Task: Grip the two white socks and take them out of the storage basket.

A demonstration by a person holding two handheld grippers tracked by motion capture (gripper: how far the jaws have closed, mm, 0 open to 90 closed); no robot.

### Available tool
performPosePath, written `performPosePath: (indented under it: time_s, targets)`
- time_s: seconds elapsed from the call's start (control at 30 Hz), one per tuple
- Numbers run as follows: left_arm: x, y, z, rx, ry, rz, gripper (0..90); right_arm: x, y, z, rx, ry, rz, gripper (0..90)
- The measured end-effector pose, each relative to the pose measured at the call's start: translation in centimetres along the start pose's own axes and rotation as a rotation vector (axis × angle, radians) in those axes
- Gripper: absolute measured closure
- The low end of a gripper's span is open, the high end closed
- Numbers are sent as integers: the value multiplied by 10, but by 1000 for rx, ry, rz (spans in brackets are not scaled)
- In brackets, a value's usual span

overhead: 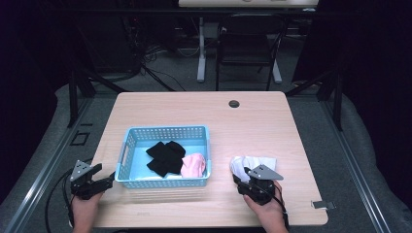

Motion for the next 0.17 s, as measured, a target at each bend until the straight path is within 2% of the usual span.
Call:
performPosePath:
  time_s: [0.17]
  targets:
    - [-1,0,-1,0,-4,4,220,10,-7,5,45,34,-34,452]
Point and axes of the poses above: each handheld gripper's, and its own axes: y roughly forward along the jaws, z roughly out of its top, x roughly to its right, the point moved 6 cm from there along y, roughly forward along the jaws
